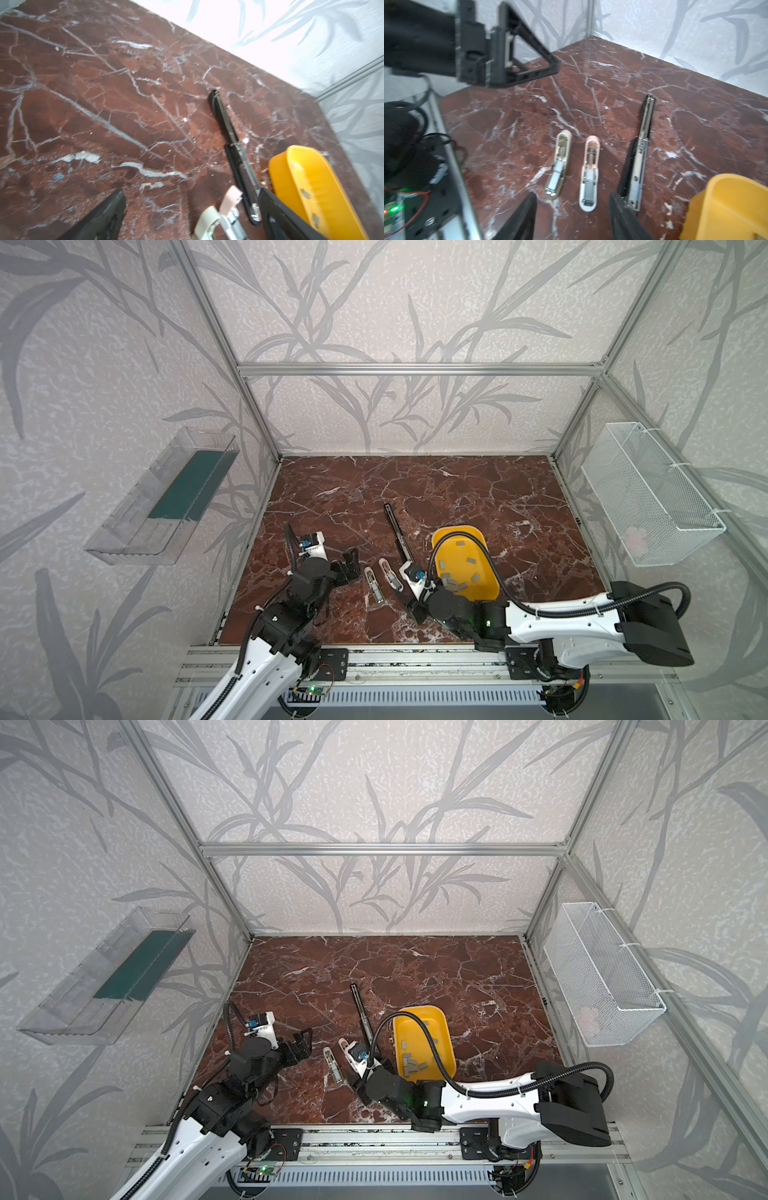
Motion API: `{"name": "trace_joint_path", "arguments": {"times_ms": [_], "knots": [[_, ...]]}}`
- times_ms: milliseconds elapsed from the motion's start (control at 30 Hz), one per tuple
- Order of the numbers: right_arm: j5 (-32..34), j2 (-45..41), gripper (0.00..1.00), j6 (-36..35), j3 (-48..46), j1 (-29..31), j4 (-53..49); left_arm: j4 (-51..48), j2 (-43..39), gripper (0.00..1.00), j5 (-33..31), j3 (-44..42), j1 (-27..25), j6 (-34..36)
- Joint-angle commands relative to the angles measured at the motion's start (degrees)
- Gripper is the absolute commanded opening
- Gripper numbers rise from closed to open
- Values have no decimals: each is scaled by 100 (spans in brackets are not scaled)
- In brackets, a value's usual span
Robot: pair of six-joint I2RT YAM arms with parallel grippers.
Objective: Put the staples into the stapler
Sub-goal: 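Lift the right gripper and move it over the open beige stapler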
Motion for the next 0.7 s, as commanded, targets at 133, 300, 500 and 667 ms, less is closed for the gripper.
{"name": "trace_joint_path", "arguments": {"times_ms": [133, 300, 500, 667], "knots": [[94, 87, 75, -229, -683, 650, 1084, 216, 370, 98, 799, 512, 28, 219], [36, 603, 76, 91, -739, 857, 1213, -667, 764, 99, -175, 803, 194, 274], [-54, 1339, 72, 317, -820, 853, 1655, -338, 342, 99, 615, 430, 238, 620], [-405, 2077, 70, 442, -519, 707, 1858, -20, 388, 99, 1170, 205, 232, 516]]}}
